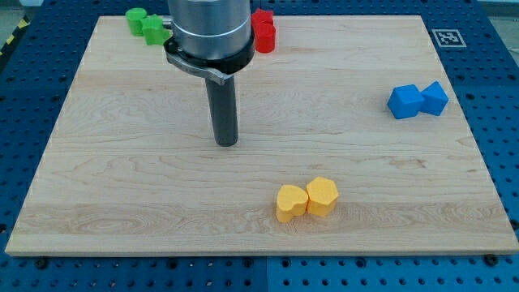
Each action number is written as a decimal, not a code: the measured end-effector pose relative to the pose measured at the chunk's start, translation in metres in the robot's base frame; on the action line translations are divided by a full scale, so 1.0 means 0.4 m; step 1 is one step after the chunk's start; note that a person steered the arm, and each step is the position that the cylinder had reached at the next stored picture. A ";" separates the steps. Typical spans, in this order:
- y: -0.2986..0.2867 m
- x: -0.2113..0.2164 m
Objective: Separate the red blocks from each other
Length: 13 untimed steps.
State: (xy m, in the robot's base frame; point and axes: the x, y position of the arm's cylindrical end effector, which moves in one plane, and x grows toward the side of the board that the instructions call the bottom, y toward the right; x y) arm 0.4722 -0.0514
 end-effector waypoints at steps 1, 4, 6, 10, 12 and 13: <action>0.000 0.000; -0.079 -0.172; 0.146 -0.211; 0.269 -0.326; 0.351 -0.542; 0.389 -0.622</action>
State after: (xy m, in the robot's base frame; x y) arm 0.2233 0.1043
